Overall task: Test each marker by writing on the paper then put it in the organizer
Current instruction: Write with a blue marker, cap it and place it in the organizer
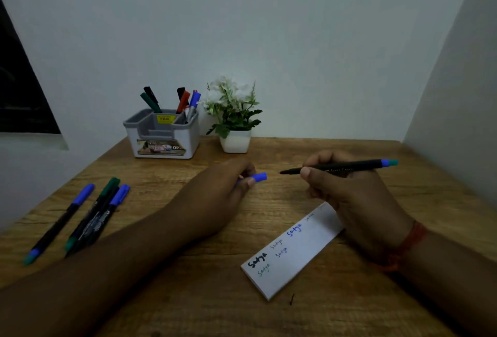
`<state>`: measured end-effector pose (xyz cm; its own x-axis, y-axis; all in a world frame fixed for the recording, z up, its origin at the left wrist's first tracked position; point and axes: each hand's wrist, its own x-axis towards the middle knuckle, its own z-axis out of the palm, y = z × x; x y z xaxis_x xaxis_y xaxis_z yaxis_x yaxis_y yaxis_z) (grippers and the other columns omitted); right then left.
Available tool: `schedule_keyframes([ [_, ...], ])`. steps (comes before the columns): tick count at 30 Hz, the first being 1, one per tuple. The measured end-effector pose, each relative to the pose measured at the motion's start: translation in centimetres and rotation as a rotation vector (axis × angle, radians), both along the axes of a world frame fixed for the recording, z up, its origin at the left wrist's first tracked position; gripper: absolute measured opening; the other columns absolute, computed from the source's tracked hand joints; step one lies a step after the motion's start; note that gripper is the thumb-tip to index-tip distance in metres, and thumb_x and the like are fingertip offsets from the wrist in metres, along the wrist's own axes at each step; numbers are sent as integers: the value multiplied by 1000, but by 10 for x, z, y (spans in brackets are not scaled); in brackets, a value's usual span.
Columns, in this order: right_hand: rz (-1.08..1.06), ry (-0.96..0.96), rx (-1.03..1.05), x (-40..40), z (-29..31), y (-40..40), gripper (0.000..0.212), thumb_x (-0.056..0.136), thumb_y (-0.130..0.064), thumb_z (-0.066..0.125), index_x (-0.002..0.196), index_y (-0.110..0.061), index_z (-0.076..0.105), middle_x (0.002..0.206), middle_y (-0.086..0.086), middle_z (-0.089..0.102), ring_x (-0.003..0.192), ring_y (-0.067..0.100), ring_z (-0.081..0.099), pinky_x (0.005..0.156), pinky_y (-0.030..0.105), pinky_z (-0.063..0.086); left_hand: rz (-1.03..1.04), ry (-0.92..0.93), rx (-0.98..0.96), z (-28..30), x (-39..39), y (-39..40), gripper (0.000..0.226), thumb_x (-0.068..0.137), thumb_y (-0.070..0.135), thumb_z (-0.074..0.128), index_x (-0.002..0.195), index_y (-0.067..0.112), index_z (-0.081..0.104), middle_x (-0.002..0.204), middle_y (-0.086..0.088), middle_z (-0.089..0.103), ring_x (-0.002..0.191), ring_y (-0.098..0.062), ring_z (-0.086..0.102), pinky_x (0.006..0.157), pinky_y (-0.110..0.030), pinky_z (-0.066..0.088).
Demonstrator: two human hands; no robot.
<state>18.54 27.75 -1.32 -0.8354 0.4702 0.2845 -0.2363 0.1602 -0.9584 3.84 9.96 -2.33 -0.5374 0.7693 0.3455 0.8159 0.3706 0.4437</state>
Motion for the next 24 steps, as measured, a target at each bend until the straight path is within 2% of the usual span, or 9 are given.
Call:
schedule_keyframes([
  [4, 33, 3, 6, 1, -1, 3, 15, 71, -25, 77, 85, -20, 74, 85, -1, 70, 78, 16, 65, 78, 36, 55, -39, -63, 63, 3, 8, 1, 9, 99, 31, 46, 101, 38, 52, 89, 13, 64, 79, -3, 61, 75, -38, 52],
  [12, 78, 25, -14, 1, -3, 6, 15, 71, -21, 77, 85, -17, 73, 82, 4, 68, 74, 19, 63, 73, 36, 53, -62, -54, 39, 1, 13, 3, 14, 95, 43, 39, 102, 40, 50, 86, 11, 65, 76, -3, 61, 71, -42, 53],
  [18, 148, -2, -21, 0, -5, 3, 18, 69, -18, 77, 86, -16, 73, 80, 3, 69, 74, 19, 65, 70, 31, 56, -101, -25, 30, 3, 18, 3, 6, 99, 36, 45, 100, 40, 50, 84, 10, 63, 75, -4, 60, 71, -41, 51],
  [20, 207, -20, -51, 0, -5, 1, 18, 73, -15, 76, 90, -11, 73, 81, 7, 69, 73, 22, 66, 69, 30, 57, -112, -10, 25, 3, 20, 4, 6, 99, 35, 46, 100, 41, 48, 83, 11, 62, 75, -4, 59, 71, -40, 51],
  [22, 266, -30, -91, 0, -3, -1, 12, 86, -17, 71, 94, -8, 74, 84, 11, 70, 73, 23, 67, 67, 30, 57, -117, 3, 18, 4, 21, 4, 7, 99, 35, 47, 99, 42, 47, 83, 12, 61, 75, -4, 59, 70, -39, 51],
  [24, 288, -22, -131, -1, -3, -1, 25, 92, -25, 58, 96, -7, 75, 88, 14, 71, 72, 24, 67, 64, 31, 57, -132, 7, 30, 3, 21, 3, 7, 99, 35, 47, 99, 42, 47, 83, 12, 62, 75, -4, 59, 70, -40, 51],
])
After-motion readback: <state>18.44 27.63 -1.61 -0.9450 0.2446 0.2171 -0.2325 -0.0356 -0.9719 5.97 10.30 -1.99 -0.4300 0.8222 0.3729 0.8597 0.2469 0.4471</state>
